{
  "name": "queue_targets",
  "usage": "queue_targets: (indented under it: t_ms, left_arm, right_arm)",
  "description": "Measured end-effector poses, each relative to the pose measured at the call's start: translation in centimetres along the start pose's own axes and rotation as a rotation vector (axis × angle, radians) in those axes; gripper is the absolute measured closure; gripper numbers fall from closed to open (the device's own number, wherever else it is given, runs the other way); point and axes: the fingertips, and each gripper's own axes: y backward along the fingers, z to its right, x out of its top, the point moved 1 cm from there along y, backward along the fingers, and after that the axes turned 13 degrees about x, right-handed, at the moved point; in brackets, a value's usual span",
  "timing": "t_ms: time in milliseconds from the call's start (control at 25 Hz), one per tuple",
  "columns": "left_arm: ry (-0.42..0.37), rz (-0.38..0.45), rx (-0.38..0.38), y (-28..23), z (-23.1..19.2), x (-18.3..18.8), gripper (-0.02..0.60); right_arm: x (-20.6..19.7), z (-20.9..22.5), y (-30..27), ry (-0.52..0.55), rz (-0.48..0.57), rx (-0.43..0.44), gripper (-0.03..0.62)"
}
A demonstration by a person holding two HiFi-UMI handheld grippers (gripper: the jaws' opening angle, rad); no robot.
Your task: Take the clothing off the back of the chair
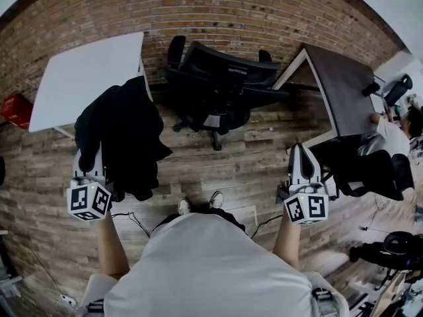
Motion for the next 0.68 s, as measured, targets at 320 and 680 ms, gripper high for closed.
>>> queue_targets:
  t_ms: [320, 680]
  left_arm:
    - [-0.01, 0.007, -0.033, 0.5, -0.8, 0.6, 0.494]
    - [-0.012, 0.004, -0.039, 0.6, -1.7, 0.5, 0.494]
  right_arm:
    - [-0.4, -2.2, 0.0, 0.01, -0.011, -0.008, 0.576]
    - [-0.5, -3.5, -0.2, 0.017, -0.015, -0.007, 0.576]
